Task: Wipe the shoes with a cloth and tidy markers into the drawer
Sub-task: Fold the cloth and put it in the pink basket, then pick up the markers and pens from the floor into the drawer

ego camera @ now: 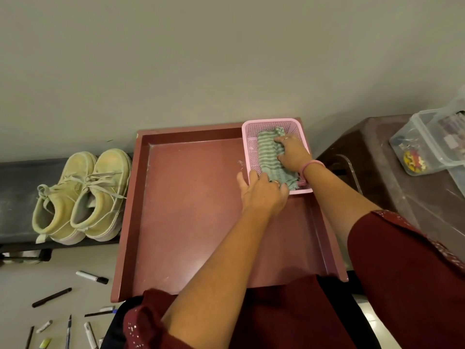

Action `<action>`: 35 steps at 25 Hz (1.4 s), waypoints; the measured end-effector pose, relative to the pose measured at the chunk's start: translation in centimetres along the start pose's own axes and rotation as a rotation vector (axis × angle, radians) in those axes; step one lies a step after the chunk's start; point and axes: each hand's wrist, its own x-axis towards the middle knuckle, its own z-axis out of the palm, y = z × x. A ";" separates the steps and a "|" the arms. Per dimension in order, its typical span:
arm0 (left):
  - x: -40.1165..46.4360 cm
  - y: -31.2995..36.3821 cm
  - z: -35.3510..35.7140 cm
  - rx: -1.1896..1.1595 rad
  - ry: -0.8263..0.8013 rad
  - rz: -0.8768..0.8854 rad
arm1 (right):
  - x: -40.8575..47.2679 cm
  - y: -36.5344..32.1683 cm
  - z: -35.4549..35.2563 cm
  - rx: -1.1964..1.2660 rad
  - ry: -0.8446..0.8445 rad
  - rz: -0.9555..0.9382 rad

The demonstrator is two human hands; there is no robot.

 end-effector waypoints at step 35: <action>-5.9 -4.5 0.2 -0.409 0.415 -0.011 | -3.9 -2.6 0.3 0.162 0.239 0.012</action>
